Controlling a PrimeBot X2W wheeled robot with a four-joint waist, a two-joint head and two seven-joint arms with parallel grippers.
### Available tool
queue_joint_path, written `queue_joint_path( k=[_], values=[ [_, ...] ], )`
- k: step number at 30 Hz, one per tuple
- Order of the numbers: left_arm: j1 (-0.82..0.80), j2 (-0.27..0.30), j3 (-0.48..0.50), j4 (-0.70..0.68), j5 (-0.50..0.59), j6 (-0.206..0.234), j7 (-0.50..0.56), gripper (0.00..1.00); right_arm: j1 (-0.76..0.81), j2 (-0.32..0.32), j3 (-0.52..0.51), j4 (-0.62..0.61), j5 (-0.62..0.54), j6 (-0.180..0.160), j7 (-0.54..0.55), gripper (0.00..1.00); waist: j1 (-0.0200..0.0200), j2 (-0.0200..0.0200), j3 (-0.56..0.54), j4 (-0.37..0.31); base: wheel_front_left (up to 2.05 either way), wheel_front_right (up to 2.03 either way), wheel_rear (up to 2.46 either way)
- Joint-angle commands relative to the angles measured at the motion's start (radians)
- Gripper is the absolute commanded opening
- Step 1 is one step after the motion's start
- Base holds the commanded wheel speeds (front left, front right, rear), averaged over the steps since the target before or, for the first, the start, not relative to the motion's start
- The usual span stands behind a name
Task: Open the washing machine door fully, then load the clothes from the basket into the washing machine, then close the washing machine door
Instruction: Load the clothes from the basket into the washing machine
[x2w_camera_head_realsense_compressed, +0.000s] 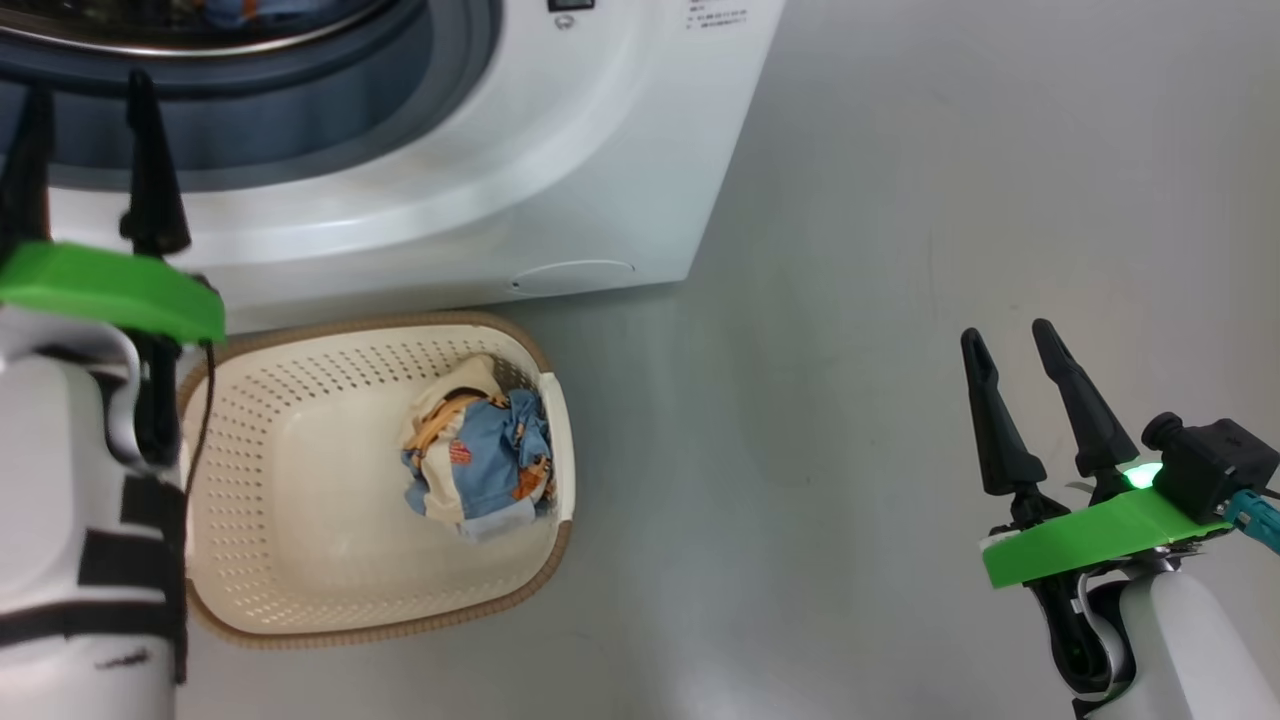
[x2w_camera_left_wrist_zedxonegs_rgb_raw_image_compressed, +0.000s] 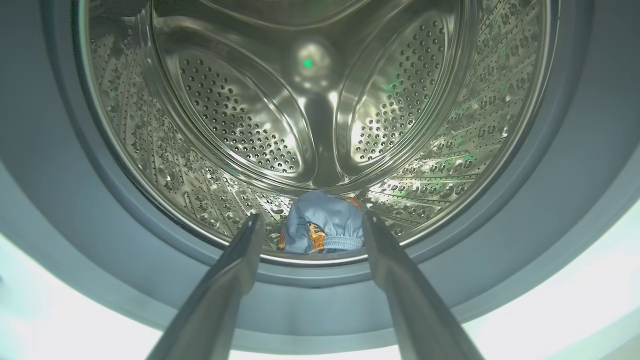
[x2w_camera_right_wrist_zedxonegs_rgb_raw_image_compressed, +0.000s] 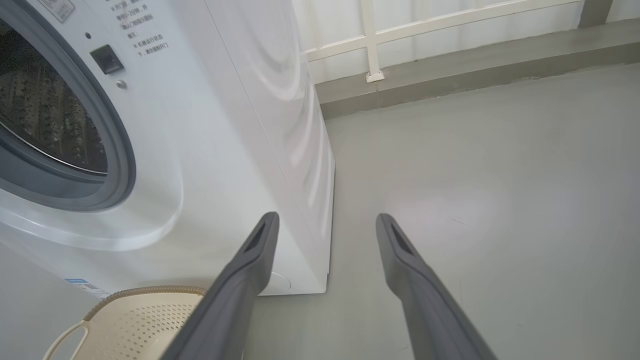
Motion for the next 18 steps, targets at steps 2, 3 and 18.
queue_joint_path(
  k=[2, 3, 18],
  values=[
    [0.051, 0.031, 0.021, -0.057, -0.005, -0.001, -0.005, 1.00, 0.023, -0.016, 0.020, -0.016, -0.011, 0.002, -0.005, 1.00, 0.0000, 0.0000, -0.029, 0.020, 0.00, 0.00, 0.00],
    [0.068, 0.028, 0.019, -0.069, -0.005, -0.001, -0.005, 1.00, 0.027, -0.019, 0.018, -0.014, -0.010, 0.002, -0.005, 1.00, 0.0000, 0.0000, -0.036, 0.025, 0.00, 0.00, 0.00],
    [0.367, -0.013, 0.036, -0.206, -0.004, -0.001, -0.005, 1.00, 0.097, -0.064, 0.021, 0.010, 0.006, 0.002, -0.005, 1.00, 0.0000, 0.0000, -0.181, 0.061, 0.00, 0.00, 0.00]
  ],
)
